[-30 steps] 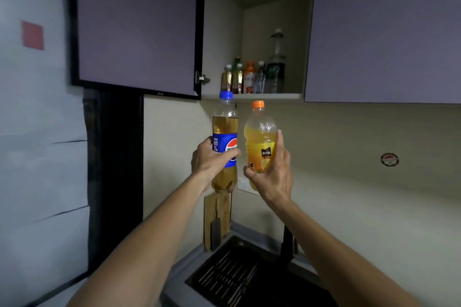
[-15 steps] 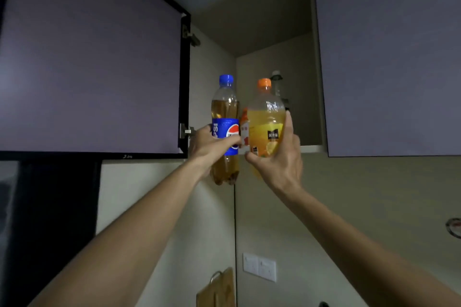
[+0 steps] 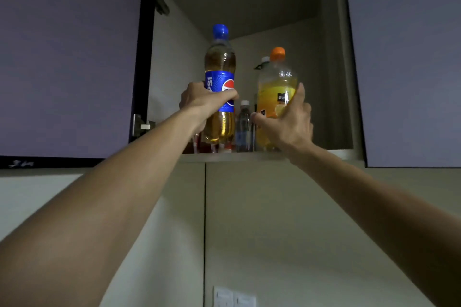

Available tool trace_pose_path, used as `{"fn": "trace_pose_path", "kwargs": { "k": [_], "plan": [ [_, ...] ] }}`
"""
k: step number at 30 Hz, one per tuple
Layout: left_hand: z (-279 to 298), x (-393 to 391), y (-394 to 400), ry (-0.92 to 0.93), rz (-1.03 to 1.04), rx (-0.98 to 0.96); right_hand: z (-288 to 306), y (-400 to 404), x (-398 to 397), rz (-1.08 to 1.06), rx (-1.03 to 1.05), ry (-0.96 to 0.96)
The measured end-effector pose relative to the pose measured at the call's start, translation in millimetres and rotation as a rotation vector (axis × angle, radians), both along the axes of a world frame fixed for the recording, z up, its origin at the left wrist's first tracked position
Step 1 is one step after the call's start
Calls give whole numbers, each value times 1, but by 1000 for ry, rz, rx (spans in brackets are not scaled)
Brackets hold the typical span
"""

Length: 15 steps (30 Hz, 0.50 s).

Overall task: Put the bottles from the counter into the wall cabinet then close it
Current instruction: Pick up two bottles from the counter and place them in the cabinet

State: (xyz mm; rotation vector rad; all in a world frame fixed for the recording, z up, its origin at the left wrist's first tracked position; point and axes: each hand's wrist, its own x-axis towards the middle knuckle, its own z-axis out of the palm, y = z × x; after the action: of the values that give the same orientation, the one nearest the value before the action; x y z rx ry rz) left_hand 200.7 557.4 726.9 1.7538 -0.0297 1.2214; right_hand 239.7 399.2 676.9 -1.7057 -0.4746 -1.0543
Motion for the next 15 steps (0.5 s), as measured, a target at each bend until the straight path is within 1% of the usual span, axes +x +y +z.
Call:
{"fn": "trace_pose_path", "kwargs": {
  "k": [2,4,8,12,15],
  "plan": [
    [7,21,13,10,-48,15,4,-2,14,-66,20,42],
    [11,43,24,35,-108,17,12,-3,28,-123,25,128],
    [11,89,36,79,-200,15,30,-3,62,-105,14,304],
    [-1,132,36,112,-285,27,38,3,85,-111,41,376],
    [-5,150,31,80,-365,-16,39,8,91,-131,17,380]
  ]
}}
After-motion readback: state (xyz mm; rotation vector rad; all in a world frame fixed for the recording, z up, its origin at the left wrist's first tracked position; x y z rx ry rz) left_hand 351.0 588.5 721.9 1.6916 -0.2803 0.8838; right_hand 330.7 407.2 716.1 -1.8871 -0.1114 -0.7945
